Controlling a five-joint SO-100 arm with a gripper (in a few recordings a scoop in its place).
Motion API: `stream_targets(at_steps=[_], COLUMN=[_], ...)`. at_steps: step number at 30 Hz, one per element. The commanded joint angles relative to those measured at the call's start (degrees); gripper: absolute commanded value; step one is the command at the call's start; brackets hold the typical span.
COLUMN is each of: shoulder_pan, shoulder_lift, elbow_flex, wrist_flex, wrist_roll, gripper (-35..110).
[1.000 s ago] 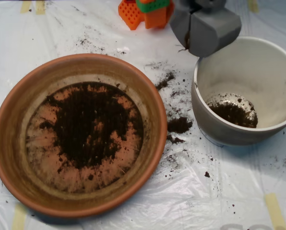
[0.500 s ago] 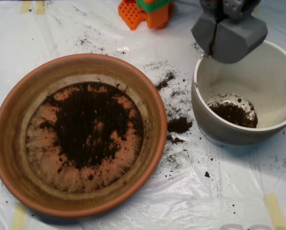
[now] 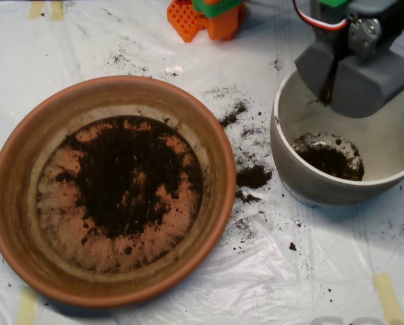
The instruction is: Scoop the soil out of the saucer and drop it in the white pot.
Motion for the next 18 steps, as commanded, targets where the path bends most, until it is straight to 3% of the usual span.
stream_targets(at_steps=[1,18], shoulder_pan=[-0.5,-1.1], shoulder_lift=[2.2,4.3], elbow_flex=[-5.3,-5.0], wrist_flex=[0.7,3.6], wrist_roll=[-0.4,0.4], gripper=[33,31])
